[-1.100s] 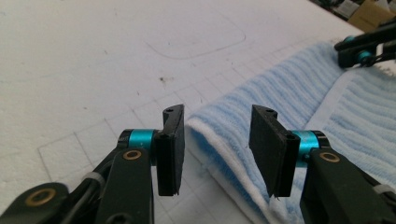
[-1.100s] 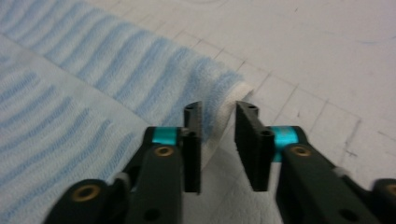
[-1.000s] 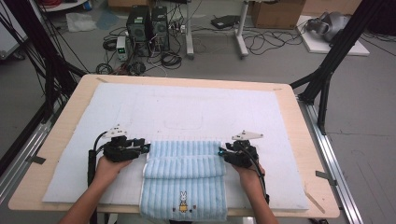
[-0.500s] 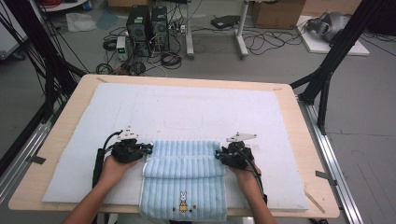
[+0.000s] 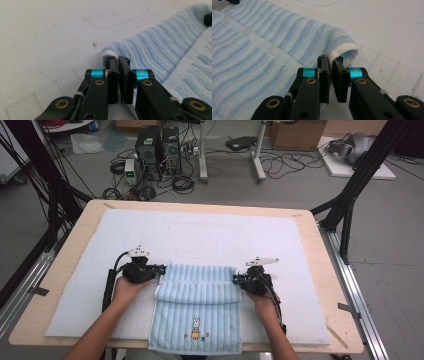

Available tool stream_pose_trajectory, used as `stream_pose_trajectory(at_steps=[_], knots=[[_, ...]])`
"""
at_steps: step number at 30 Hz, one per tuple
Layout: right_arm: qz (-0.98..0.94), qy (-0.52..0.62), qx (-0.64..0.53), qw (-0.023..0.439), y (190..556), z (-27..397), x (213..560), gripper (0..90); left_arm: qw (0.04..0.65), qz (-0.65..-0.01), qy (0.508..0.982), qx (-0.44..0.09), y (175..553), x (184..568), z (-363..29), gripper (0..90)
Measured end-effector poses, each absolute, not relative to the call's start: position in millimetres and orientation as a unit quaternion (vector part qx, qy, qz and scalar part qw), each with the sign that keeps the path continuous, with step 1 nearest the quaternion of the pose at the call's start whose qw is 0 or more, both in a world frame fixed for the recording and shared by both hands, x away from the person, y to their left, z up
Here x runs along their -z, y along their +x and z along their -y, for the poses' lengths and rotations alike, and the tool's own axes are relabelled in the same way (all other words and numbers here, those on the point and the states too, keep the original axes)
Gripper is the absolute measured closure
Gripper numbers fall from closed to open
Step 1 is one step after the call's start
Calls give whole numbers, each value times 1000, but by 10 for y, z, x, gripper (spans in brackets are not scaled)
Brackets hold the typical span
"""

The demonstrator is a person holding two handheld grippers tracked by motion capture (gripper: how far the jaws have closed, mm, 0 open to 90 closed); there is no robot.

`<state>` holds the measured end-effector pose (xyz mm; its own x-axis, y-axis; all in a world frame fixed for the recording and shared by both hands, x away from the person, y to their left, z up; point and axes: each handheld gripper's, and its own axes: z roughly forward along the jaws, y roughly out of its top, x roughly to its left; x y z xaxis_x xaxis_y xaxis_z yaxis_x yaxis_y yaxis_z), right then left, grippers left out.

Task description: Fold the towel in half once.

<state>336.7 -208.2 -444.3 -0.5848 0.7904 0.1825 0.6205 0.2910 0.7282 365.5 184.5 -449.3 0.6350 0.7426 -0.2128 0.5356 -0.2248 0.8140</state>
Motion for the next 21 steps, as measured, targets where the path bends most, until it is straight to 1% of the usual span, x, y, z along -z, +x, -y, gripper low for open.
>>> stream_pose_trajectory(at_steps=[3, 7, 10, 15, 17, 18, 21], knots=[[-794, 444, -400, 112, 3456, 2088, 4448, 846, 454, -420, 780, -100, 3757, 4503, -1830, 860], [-791, 448, -397, 123, 3548, 2080, 4439, 846, 463, -414, 775, -116, 3868, 4448, -1815, 860], [-787, 452, -400, 127, 3638, 2088, 4420, 845, 471, -412, 772, -114, 3988, 4414, -1828, 859], [-782, 457, -400, 140, 3808, 2077, 4361, 845, 477, -411, 767, -127, 4162, 4360, -1822, 866], [-779, 461, -401, 141, 3870, 2080, 4349, 846, 486, -408, 760, -137, 4198, 4375, -1834, 871], [-777, 463, -401, 143, 3896, 2079, 4345, 845, 482, -413, 762, -131, 4225, 4383, -1832, 871], [-777, 465, -398, 145, 3974, 2071, 4335, 845, 481, -415, 760, -134, 4263, 4408, -1825, 872]])
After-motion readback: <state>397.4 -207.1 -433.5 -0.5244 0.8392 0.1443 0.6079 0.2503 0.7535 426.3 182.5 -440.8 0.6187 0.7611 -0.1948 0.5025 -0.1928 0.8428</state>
